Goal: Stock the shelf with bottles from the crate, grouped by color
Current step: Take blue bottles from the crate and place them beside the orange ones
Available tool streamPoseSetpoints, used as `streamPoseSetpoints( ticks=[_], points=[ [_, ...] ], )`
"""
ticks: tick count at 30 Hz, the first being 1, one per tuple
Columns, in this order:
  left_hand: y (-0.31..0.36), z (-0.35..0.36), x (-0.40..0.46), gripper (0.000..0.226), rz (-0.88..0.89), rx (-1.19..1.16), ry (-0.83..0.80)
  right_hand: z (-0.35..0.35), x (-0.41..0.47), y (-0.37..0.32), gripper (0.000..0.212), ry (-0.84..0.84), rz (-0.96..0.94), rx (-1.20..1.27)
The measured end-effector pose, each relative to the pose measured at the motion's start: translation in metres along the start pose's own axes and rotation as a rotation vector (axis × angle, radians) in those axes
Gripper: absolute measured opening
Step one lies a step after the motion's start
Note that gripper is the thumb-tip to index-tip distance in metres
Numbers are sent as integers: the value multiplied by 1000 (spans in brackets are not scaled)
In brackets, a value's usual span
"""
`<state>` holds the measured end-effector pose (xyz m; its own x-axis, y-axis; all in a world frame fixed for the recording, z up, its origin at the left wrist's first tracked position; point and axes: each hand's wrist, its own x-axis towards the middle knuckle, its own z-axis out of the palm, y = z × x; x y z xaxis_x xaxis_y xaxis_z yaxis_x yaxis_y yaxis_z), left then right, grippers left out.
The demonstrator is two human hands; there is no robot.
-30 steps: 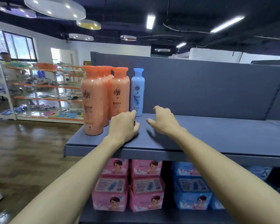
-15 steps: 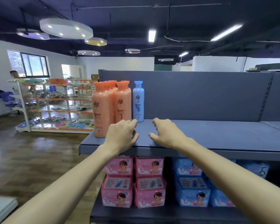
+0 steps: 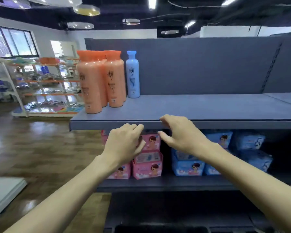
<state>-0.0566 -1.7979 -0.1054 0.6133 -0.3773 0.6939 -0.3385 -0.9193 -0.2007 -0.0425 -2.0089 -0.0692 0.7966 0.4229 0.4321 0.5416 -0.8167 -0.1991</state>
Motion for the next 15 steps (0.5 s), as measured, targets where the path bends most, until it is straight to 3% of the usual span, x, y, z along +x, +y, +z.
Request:
streamPoseSetpoints(
  ticks=[15],
  points=[
    [129,94,-175,20,-125,-218,-427,163,-177,50,49,-385,259,187]
  ],
)
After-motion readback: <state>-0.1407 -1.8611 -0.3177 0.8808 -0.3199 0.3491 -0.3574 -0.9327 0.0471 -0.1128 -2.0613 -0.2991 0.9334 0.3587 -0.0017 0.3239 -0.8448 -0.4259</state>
